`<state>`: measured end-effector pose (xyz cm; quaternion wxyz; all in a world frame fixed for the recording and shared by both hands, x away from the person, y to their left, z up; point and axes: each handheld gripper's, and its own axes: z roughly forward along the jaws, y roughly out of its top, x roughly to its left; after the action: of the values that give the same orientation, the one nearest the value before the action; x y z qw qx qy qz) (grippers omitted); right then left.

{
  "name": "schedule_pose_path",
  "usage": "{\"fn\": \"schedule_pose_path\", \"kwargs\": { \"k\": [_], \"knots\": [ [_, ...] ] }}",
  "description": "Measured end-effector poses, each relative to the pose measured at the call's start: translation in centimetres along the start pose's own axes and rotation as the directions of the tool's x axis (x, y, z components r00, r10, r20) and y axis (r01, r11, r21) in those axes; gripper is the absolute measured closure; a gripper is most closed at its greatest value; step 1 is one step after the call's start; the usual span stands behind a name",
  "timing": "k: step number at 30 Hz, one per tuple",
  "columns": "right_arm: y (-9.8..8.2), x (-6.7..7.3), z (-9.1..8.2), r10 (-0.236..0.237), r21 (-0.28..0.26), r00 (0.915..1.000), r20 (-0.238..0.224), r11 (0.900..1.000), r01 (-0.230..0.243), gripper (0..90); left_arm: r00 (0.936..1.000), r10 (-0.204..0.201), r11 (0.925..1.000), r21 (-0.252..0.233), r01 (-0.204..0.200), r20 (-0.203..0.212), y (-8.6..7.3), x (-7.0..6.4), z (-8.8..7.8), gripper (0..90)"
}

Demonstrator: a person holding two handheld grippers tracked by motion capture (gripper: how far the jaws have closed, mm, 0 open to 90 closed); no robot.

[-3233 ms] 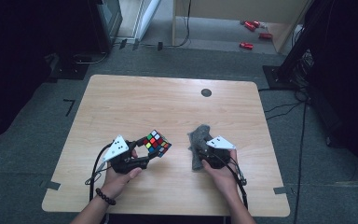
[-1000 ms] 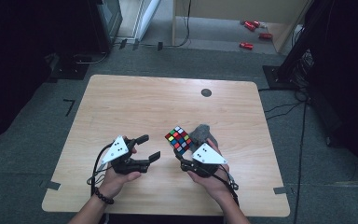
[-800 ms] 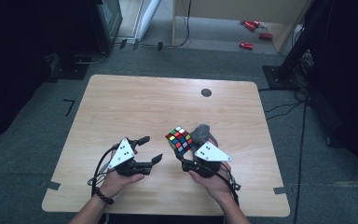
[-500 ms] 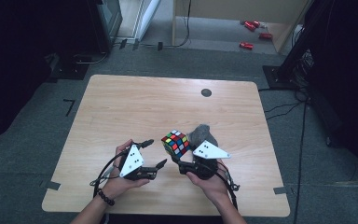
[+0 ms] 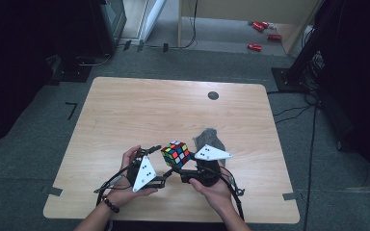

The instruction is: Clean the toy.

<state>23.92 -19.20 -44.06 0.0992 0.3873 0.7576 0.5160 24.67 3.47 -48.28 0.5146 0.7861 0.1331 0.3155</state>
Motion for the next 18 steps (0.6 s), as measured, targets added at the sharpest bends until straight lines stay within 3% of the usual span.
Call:
{"fn": "schedule_pose_path", "kwargs": {
  "k": [9, 16, 18],
  "knots": [
    [0.0, 0.1, 0.6, 0.020, 0.054, 0.9994, -0.028, 0.998, -0.019, 34.2, 0.9976, 0.066, 0.9978, -0.002, -0.066, -0.022, 0.1, -0.6, 0.0, 18.8],
    [0.0, -0.2, 0.9, 0.056, 0.100, 0.9963, -0.066, 0.994, -0.049, 34.1, 0.9904, 0.135, 0.9907, -0.008, -0.136, -0.028, 0.0, -1.2, 0.0, 30.0],
    [-0.1, -0.6, 1.0, 0.088, 0.115, 0.9926, -0.084, 0.990, -0.078, 34.0, 0.9898, 0.140, 0.9901, -0.002, -0.140, -0.025, -0.1, -1.2, 0.0, 30.8]
  ]
}}
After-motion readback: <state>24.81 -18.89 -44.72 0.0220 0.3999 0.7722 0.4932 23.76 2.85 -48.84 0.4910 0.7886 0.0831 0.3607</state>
